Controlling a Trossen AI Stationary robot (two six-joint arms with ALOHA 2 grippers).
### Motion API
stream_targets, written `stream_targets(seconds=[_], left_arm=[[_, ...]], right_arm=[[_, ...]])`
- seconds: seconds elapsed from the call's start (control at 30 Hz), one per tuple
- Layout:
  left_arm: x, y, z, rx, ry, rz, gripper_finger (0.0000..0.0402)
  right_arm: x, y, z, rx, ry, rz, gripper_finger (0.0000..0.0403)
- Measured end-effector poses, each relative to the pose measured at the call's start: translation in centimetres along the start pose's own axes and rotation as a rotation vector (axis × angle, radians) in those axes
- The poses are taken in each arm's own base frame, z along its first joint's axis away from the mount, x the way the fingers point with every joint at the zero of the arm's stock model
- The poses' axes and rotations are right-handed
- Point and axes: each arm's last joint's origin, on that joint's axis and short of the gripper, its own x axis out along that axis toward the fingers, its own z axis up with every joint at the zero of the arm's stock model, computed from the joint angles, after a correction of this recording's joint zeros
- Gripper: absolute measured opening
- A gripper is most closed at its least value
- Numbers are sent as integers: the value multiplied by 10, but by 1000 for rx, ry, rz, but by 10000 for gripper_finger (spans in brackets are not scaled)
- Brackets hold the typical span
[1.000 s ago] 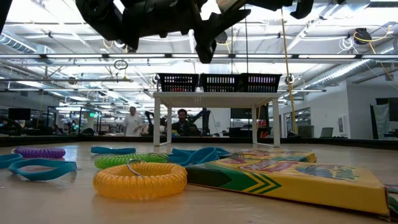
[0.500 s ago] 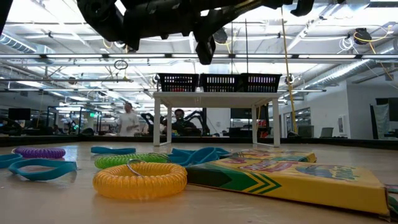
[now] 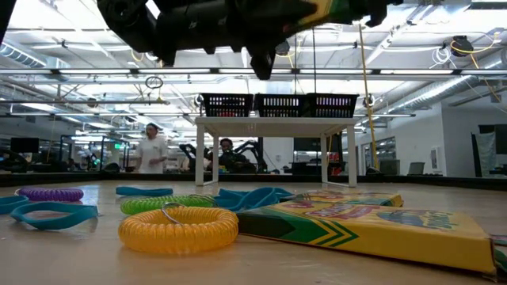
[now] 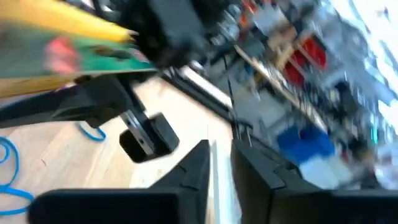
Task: Pick & Place Office Desk Supplies
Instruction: Put the crayon box into the middle black bin on the shelf
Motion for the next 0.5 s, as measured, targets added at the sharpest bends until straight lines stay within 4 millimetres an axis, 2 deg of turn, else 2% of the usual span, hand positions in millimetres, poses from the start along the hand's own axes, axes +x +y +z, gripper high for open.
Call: stream_targets(seconds=[0.3, 0.4, 0.5], left_arm=[[-2, 10, -13, 153, 125, 269, 39], [-2, 11, -14, 207, 139, 338, 50], [-1, 9, -15, 272, 148, 381, 55]], right_arm=[[-18, -18, -2, 310, 12, -61, 159], [-24, -22, -5, 375, 28, -58, 178], [-28, -25, -11, 480, 44, 20, 188]])
